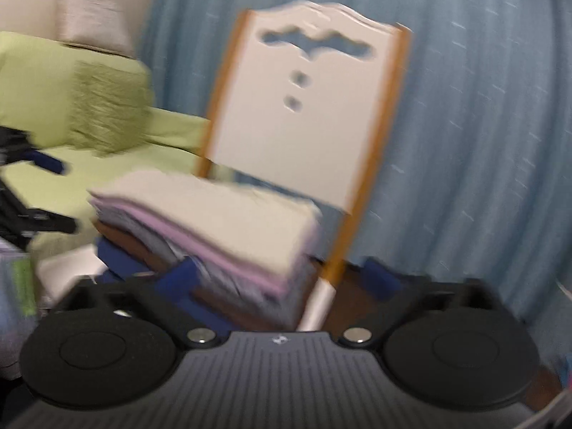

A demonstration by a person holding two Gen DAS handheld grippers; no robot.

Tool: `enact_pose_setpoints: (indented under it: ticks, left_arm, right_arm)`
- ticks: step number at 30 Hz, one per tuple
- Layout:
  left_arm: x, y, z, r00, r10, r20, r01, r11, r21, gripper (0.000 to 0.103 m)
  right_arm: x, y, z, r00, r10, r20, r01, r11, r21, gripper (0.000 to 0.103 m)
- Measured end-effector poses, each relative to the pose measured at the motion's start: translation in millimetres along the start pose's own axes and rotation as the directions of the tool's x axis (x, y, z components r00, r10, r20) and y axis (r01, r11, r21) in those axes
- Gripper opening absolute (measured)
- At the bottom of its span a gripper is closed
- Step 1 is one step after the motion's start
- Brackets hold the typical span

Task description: Fold clothes

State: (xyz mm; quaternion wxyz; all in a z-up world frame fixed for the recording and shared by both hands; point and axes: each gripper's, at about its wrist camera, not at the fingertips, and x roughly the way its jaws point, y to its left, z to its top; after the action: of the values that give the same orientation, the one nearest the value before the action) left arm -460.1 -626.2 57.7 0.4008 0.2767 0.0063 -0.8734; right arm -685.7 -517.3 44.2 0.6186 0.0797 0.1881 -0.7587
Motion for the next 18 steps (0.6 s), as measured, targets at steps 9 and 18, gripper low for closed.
enact_pose_setpoints:
  ticks: [9,18]
  left_arm:
    - [-39.6,-11.3,-26.1,0.998,-0.056,0.004,0.056,0.976,-0.209,0.102]
    - [-64.3,-21.1,-21.2,1.000,-0.020,-0.023,0.014,0.971,-0.237,0.102]
  right_arm:
    - [-56.3,20.4,-53.9,0.994,-0.014,-0.110,0.036,0.978,0.205,0.102]
    - [-86.9,26.1,-55.0,0.995,0.026,-0.093,-0.004,0.973,0.232,0.102]
